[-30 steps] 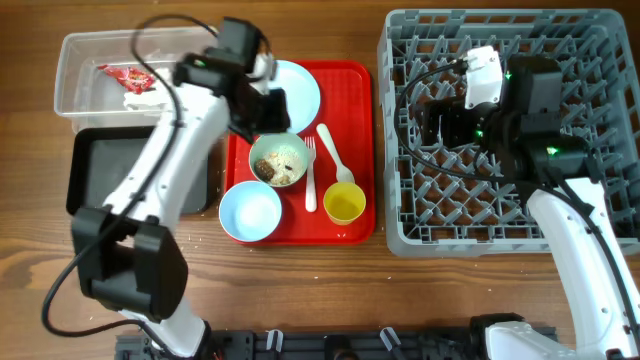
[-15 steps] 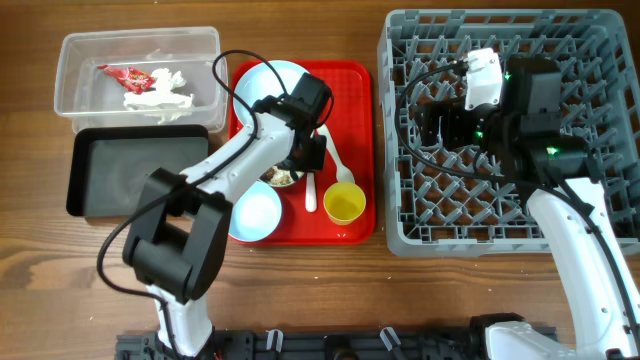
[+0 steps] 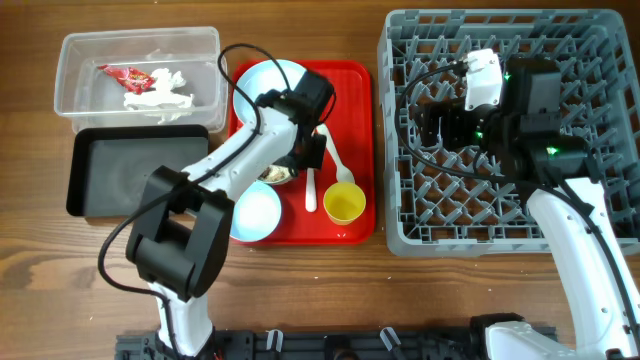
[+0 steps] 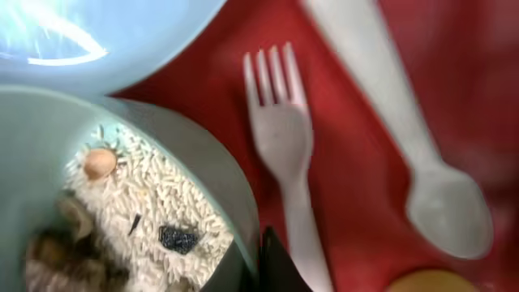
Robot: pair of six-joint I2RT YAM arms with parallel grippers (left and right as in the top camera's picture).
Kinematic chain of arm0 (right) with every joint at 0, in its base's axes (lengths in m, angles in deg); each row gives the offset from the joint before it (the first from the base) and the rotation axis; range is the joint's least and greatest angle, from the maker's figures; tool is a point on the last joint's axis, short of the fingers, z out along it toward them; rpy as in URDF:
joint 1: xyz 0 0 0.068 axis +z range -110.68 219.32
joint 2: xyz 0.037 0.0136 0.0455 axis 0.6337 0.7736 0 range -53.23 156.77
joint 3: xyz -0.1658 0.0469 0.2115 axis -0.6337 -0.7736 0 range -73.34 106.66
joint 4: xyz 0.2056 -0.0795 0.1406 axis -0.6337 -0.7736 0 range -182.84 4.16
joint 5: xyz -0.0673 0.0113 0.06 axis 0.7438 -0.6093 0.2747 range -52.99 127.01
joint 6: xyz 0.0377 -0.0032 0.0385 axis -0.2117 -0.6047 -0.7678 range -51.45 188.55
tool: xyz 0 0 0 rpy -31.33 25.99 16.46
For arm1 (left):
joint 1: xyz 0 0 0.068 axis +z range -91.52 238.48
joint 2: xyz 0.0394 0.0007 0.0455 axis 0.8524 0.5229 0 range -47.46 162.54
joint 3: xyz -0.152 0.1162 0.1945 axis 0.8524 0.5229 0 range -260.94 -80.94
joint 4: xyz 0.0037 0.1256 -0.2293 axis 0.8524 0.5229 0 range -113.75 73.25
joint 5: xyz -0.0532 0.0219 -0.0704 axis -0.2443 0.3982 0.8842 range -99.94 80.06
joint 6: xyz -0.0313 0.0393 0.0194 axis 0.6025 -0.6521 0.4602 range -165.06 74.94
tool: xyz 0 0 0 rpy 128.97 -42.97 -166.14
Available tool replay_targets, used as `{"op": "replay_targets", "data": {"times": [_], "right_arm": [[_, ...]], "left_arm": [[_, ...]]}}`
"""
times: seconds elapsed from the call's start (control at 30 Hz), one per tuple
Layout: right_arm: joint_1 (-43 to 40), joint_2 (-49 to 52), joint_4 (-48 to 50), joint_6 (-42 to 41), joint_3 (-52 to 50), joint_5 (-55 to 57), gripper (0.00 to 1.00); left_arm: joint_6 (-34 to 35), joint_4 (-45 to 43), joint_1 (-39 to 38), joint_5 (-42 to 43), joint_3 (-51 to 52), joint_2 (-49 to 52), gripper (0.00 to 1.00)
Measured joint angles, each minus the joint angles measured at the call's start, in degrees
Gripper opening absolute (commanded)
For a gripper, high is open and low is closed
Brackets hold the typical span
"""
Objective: Sort waste into correct bins and load items into the dishwasher rack
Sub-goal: 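Grasp the light-green bowl of rice with the left gripper, then tip the green bowl over the black tray to dump the rice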
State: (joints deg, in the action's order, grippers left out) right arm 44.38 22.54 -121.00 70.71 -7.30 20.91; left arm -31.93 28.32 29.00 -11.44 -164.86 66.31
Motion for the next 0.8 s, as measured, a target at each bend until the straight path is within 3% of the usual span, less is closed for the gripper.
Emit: {"op": "replay_targets", "data": {"times": [0.17,0.27,0.4,0.47,0.63,0.8], "right_arm": [[0.0,0.0,0.0,0.0,0.0,0.0,1.00],[0.0,0.0,0.0,0.0,0.0,0.0,1.00],[0.0,0.0,0.0,0.0,0.0,0.0,1.00],[0.0,0.0,0.0,0.0,0.0,0.0,1.00],[0.0,0.0,0.0,0.0,0.0,0.0,1.00],[0.0,0.0,-0.2,-0.2,0.0,0.0,1.00]], "left_arm": [[0.0,3.1,0.7,3.3,-7.2,-3.8,0.04],[1.8,7.8,5.0,5.6,-7.8,-9.5,0.04],[2.1,15.9,20.2,12.0,-7.9,-17.2,0.04],[-1.5,18.8,29.5,17.6,-8.0,-19.1,0.04],[-12.9,12.2,48.4,37.0,1.1,-18.8,0.04],[-15.8,-2.5,60.6,52.7,14.8,-16.8,0.04]]}}
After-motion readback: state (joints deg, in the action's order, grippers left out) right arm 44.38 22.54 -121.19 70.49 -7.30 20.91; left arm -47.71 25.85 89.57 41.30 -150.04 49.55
